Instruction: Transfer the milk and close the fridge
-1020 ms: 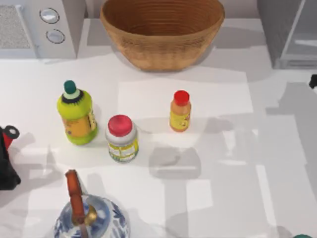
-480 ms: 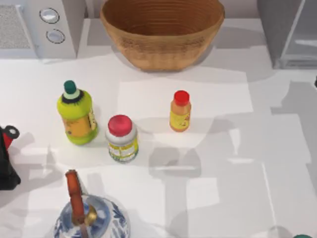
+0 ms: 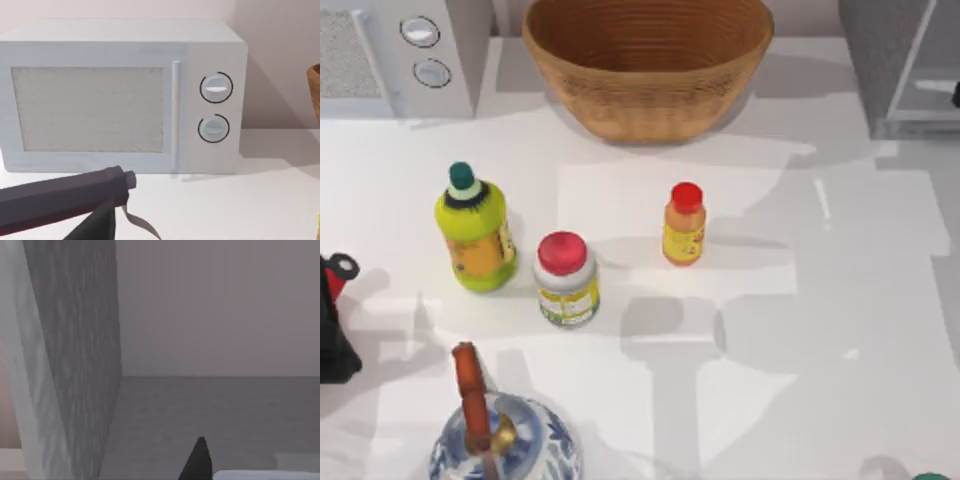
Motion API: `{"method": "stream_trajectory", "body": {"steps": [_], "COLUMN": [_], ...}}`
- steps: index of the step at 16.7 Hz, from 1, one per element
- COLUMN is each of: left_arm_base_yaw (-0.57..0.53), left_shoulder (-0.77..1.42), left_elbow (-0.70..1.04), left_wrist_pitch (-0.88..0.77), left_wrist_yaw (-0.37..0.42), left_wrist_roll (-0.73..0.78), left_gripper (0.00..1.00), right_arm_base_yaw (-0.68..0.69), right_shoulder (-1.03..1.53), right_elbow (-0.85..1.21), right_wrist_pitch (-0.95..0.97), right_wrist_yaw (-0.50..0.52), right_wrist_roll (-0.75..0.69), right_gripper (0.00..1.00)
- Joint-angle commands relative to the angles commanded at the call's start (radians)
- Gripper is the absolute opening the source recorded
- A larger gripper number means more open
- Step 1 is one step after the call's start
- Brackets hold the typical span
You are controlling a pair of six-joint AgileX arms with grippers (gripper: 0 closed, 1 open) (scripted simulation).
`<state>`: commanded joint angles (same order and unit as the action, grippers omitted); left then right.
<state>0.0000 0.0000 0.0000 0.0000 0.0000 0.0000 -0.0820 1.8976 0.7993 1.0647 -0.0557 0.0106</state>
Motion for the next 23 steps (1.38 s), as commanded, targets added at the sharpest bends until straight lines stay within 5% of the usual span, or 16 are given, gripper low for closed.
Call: {"method": "stream_trajectory", "body": {"steps": [10,22,23], "left_arm_base_yaw": [0.000,0.000,0.000], "left_shoulder": [0.000,0.000,0.000], "left_elbow": [0.000,0.000,0.000], "left_wrist_pitch": [0.000,0.000,0.000], "left_wrist_yaw": [0.000,0.000,0.000], "left_wrist_roll": [0.000,0.000,0.000], "left_gripper": [1.00,1.00,1.00], "right_arm_base_yaw": [-0.113,-0.117,-0.117], "right_shoulder": [0.373,0.384,0.384], "right_elbow": [0.441,0.452,0.452], "right_wrist_pitch": [-0.085,-0.094,-0.094], "right_wrist_yaw": [-0.104,-0.113,-0.113], "right_wrist_roll": [-0.005,-0.008,-0.008], "right_gripper": [0.00,0.00,0.08]}}
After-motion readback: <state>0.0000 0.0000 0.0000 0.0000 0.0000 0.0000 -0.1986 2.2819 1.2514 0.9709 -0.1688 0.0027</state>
